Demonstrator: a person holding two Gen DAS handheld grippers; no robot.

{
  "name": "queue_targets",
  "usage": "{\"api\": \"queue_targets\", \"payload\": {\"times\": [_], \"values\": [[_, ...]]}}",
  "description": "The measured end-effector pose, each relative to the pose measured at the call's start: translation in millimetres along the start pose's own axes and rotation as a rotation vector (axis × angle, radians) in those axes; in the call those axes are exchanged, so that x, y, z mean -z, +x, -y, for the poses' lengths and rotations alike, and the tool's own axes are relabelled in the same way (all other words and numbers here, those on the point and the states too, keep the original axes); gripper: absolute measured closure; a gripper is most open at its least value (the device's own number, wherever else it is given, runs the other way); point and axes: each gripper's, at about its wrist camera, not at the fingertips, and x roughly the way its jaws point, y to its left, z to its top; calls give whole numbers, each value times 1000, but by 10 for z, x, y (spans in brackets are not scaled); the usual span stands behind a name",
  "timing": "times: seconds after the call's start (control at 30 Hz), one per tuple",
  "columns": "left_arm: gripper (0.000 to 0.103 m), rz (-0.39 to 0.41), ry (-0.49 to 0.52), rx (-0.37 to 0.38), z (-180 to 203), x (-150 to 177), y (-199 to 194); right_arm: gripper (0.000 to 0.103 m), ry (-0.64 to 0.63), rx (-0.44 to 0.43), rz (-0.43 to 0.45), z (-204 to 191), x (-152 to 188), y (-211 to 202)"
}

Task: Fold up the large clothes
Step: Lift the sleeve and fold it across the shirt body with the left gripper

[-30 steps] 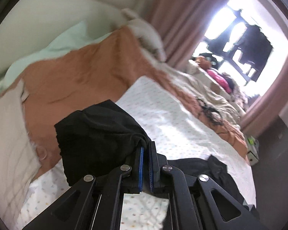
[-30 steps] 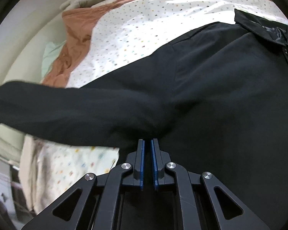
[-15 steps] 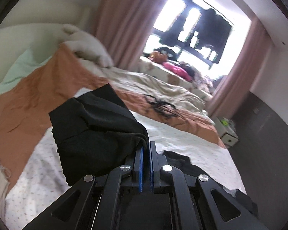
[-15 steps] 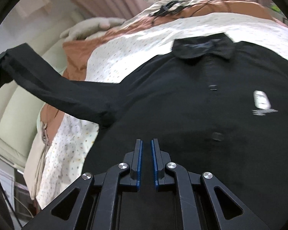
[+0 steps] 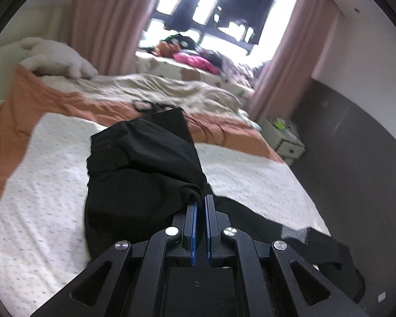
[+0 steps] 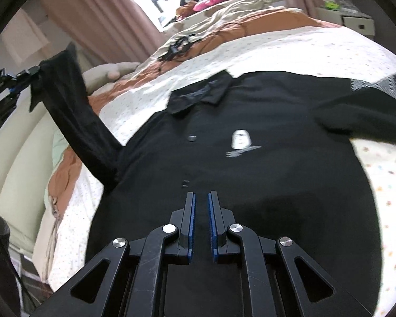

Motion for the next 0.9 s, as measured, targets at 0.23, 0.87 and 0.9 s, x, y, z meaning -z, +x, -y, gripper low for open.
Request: {"api": "queue_targets", "payload": {"times": [0.23, 0.87, 0.9], "values": [[7, -218, 121, 122, 528, 481, 606, 92, 57, 28, -3, 400, 119, -119], [8, -197, -78, -151, -1058, 1131, 209, 43, -86, 83, -67, -105, -132, 459], [10, -201, -81, -164, -1156, 1183, 193, 43, -100, 86, -74, -173, -177, 535]]}}
